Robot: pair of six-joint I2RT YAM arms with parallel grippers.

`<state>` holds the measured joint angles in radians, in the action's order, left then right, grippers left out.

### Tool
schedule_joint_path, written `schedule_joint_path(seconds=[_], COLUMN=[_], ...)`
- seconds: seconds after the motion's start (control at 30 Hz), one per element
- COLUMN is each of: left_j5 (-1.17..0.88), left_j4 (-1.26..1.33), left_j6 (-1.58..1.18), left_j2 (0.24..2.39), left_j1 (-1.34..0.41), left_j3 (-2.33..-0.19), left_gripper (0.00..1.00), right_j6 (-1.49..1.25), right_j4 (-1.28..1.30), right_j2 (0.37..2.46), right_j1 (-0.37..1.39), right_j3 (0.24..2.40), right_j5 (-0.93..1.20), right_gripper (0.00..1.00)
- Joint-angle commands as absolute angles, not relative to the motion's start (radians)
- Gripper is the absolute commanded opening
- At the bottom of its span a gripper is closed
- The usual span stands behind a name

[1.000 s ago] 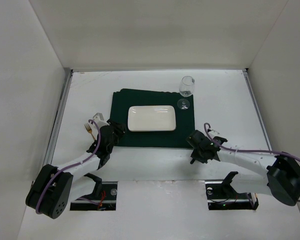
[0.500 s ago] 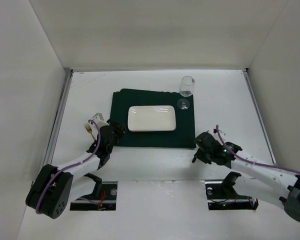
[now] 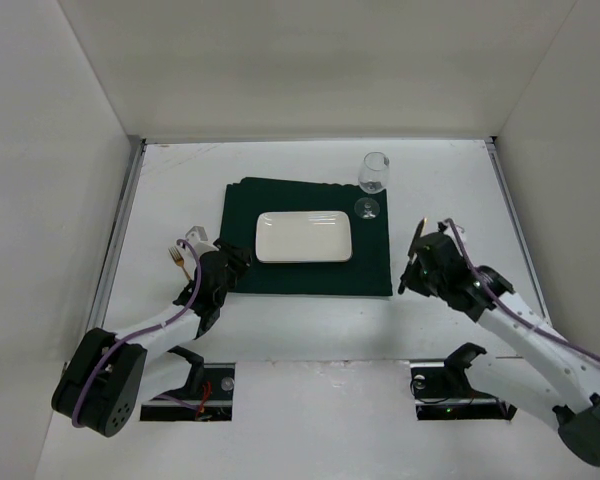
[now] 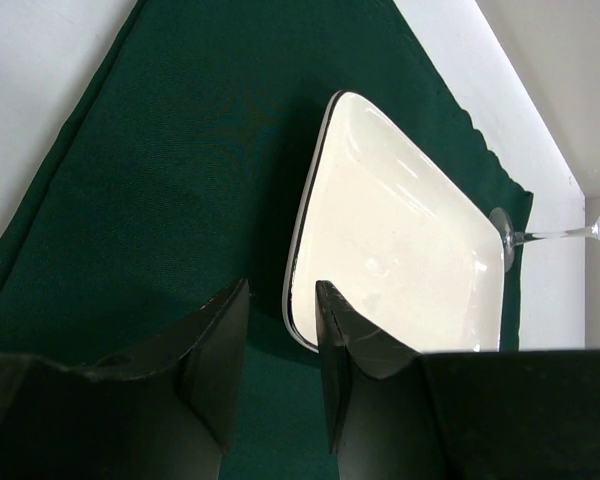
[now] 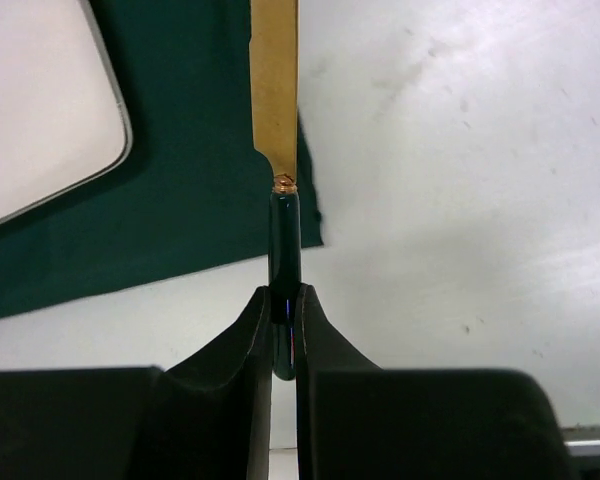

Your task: Set the dinner table for one person

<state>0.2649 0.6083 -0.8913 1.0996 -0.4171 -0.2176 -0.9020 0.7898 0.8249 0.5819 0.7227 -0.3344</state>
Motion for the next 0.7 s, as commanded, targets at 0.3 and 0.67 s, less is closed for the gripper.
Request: schedule_joint_path(seconds=[0.3,0.67], left_j5=[0.264,0.270], left_j4=[0.641,0.641], left_j6=[-0.894,-0.893], left_j2=[1.108,1.108], left_j1=[-0.412,-0.413], left_j3=[-0.210,-0.210], left_gripper=[0.30,0.30], right_j6=[-0.491,-0.475], right_j4=[0.473,0.405], right_j2=[1.234,1.428], right_j1=[0.585,0.564], right_j3=[0.890,0.928], right_j5=[-0.121,-0.100], right_gripper=[0.06,0.06])
